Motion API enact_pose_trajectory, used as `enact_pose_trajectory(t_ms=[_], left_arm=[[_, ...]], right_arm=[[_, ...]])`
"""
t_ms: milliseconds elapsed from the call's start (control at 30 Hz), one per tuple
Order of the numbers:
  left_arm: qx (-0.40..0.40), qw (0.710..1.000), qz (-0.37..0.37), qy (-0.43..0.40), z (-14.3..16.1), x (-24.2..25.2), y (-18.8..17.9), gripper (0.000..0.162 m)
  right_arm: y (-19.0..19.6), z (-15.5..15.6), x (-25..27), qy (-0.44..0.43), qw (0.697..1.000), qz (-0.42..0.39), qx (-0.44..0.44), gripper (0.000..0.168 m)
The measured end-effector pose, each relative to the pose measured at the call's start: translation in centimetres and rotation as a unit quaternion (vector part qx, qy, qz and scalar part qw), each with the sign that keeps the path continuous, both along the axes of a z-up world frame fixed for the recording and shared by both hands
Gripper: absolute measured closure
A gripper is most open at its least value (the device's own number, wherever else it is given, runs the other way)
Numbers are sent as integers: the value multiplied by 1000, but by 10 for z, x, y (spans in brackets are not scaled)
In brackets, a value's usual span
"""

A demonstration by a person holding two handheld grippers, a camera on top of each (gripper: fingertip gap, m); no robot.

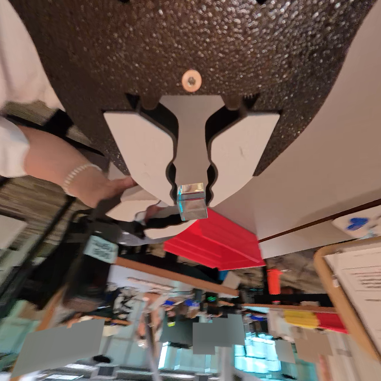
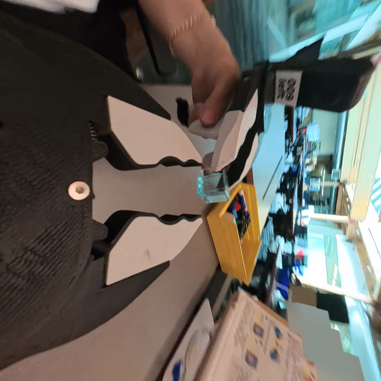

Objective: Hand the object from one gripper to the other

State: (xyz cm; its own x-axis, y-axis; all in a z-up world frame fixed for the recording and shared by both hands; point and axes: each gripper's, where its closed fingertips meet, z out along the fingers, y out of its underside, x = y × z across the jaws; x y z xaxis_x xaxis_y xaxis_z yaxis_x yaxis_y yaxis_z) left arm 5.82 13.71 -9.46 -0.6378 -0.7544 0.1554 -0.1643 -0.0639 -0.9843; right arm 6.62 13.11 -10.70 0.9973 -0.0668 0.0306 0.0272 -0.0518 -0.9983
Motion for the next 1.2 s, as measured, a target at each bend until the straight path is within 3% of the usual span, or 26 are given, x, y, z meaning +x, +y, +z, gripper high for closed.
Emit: enact_pose_trajectory(t_ms=[67,133,200,267,333,467,700,900,1067,1200], left_arm=[[-21,997,-72,-23,9,-14,-1,136],[-34,984,-170,-29,12,-37,-7,136],[-37,971,-231,-51,17,-55,-10,136],[-33,957,-277,-79,18,-70,-14,136],[-31,945,-310,-102,16,-80,-17,136],[-37,930,-334,-145,13,-87,-18,137],[-19,921,-333,-203,9,-89,-22,136],[-17,938,-283,-201,6,-74,-14,136],[-5,975,-173,-138,-1,-37,1,120],[7,990,-103,-101,-9,-16,15,117]], right_arm=[[-6,-1,-11,88,993,83,-3,114],[-14,3,-30,189,965,183,7,109],[-26,14,-58,296,902,314,25,116],[-31,23,-71,377,842,384,41,128],[-27,20,-82,411,813,413,25,123],[-17,17,-94,449,783,430,18,121],[-12,22,-98,493,741,455,48,135],[-4,22,-85,467,775,420,72,138],[11,-13,-31,347,914,209,18,139],[-11,-21,31,244,969,32,-25,139]])
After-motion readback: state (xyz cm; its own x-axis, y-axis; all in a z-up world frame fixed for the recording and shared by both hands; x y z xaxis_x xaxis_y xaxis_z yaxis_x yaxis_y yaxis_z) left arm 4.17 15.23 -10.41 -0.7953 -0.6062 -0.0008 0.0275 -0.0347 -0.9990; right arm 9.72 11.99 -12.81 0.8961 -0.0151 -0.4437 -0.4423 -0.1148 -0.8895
